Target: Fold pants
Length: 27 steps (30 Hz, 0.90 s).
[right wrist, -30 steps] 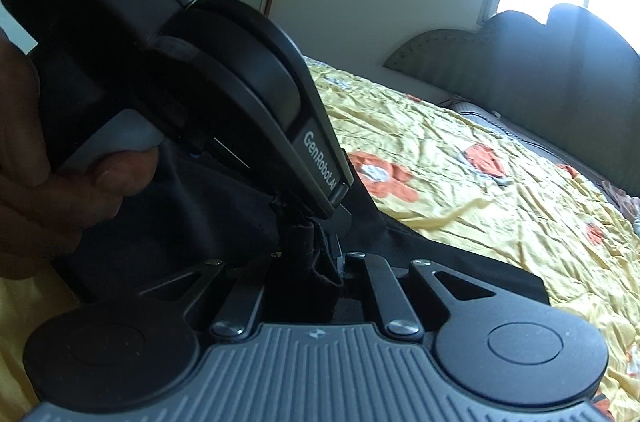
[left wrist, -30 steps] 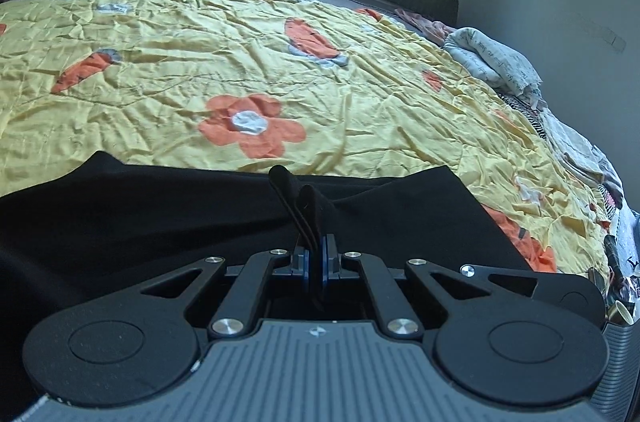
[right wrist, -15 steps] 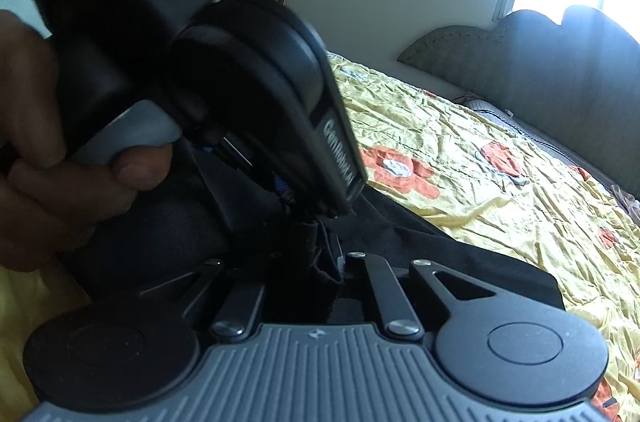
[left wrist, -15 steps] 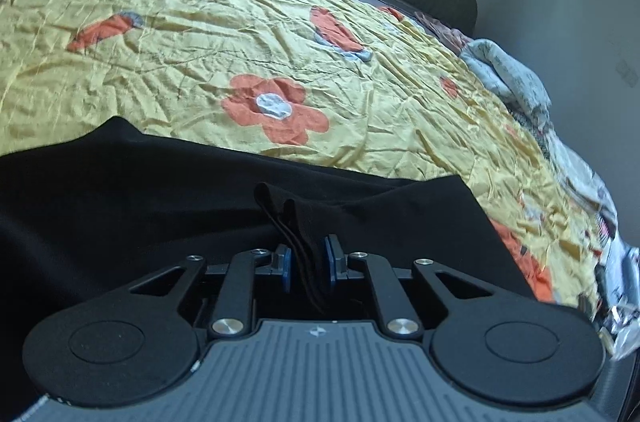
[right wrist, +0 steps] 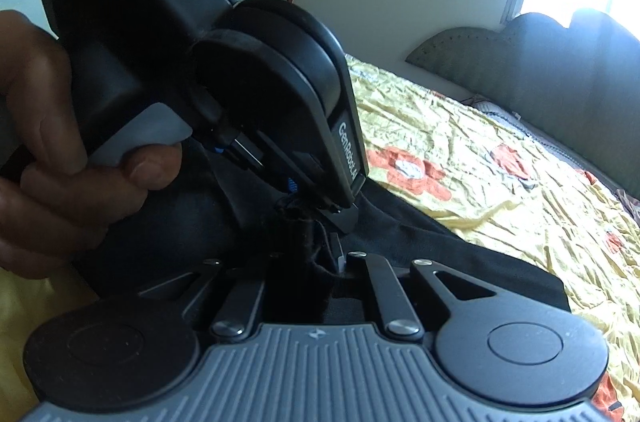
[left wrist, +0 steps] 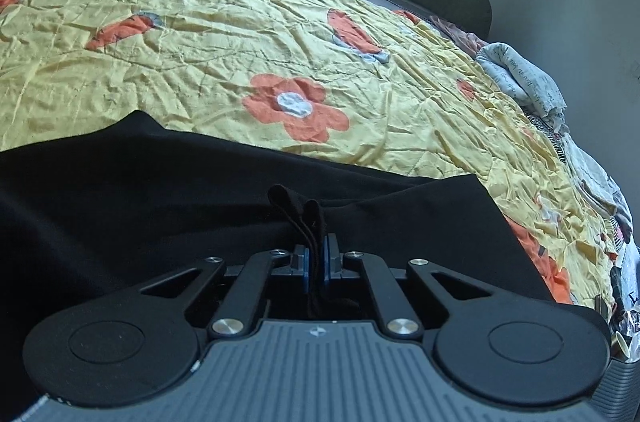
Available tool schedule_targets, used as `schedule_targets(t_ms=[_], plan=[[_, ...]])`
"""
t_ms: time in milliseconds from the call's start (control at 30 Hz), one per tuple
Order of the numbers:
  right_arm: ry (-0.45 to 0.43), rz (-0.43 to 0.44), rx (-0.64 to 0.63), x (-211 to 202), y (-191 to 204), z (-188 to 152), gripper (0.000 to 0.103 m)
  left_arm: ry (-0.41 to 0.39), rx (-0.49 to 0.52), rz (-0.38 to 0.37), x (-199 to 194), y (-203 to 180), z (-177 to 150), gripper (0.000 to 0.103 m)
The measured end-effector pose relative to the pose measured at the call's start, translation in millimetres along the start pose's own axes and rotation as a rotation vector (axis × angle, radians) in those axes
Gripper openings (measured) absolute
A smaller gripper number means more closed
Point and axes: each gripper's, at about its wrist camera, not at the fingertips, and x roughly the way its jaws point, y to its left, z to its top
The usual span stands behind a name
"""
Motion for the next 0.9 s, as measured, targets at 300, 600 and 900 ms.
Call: schedule_targets(t_ms=[300, 600, 900], plan=[[0.037, 0.150, 0.043, -17.6, -38.8, -3.1, 0.032, -0.001, 0.051, 0.026, 0.4, -7.4, -1.3, 0.007], [-0.027, 0.233, 0.407, -25.5, -127.5, -13.6, 0.032, -0.005, 0.063, 0.036, 0.0, -9.0, -3.1, 0.007], [-0.112, 0.213, 0.697, -29.8, -149.8, -34.3, 0.032, -0.008, 0.066, 0.032, -1.6, -7.6, -0.8, 0.007]])
